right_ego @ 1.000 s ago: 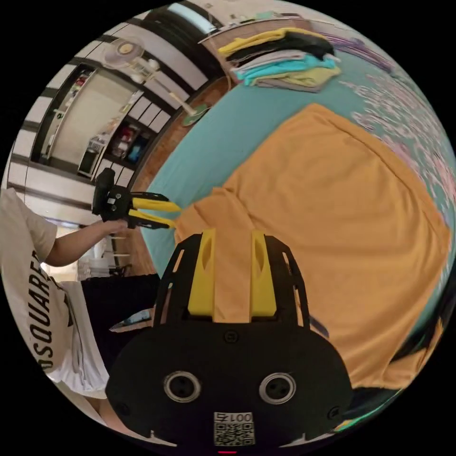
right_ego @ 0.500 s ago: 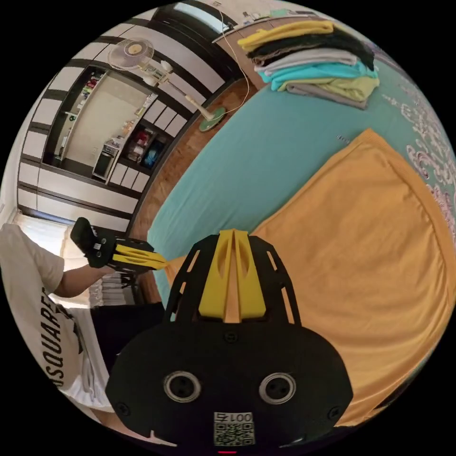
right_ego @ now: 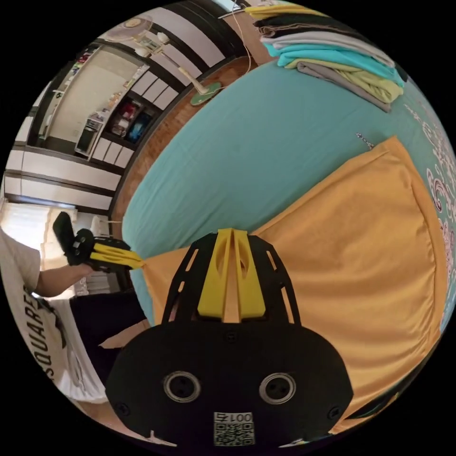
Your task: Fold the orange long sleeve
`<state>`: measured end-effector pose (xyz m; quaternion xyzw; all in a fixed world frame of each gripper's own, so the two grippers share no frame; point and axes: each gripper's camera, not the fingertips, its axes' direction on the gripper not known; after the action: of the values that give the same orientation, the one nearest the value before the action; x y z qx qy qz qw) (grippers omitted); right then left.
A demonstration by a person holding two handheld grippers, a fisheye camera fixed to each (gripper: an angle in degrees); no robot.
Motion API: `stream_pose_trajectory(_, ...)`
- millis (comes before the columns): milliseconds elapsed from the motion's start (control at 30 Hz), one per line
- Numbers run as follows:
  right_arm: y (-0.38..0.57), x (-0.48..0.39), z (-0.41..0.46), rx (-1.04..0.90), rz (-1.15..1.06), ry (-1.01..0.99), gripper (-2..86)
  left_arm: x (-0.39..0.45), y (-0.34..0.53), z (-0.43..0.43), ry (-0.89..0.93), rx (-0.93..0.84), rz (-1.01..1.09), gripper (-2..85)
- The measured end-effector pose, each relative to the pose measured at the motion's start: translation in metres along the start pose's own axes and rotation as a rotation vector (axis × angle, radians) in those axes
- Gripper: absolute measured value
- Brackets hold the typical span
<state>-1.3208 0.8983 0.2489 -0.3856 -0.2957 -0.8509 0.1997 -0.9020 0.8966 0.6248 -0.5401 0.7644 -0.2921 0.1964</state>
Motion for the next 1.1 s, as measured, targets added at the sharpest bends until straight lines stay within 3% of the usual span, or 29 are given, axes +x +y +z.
stream_pose_trajectory(100, 0.028, 0.004, -0.019, 0.087, 0.037, 0.070, 1.0, -0.006, -0.003, 0.001, -0.023, -0.005, -0.030, -0.9)
stream_pose_trajectory(200, 0.078, -0.002, -0.032, 0.084, 0.080, 0.260, 1.0, -0.013, -0.003, 0.005, -0.042, -0.033, -0.054, -0.7)
stream_pose_trajectory(367, 0.204, -0.042, -0.015, 0.059, 0.236, 0.948, 0.9, 0.011, -0.019, 0.011, -0.036, -0.034, 0.041, 1.5)
stream_pose_trajectory(433, 0.246, -0.045, 0.002, 0.057, 0.350, 1.066, 0.7, 0.028, -0.032, 0.020, -0.055, -0.047, 0.103, 2.4)
stream_pose_trajectory(533, 0.304, -0.035, 0.036, -0.055, 0.501, 0.922, 0.7, 0.059, -0.056, 0.043, -0.094, -0.082, 0.196, 3.0)
stream_pose_trajectory(733, 0.391, -0.014, 0.088, 0.064, 0.730, 0.734, 0.6, 0.102, -0.078, 0.110, -0.270, -0.243, 0.286, 0.6)
stream_pose_trajectory(900, 0.447, 0.016, 0.100, 0.137, 0.822, 0.817, 1.2, 0.147, -0.099, 0.111, -0.379, -0.243, 0.252, -1.3)
stream_pose_trajectory(1100, 0.511, 0.117, 0.057, 0.402, 0.853, 0.806, 6.6, 0.268, -0.147, 0.158, -0.343, -0.221, 0.491, -0.7)
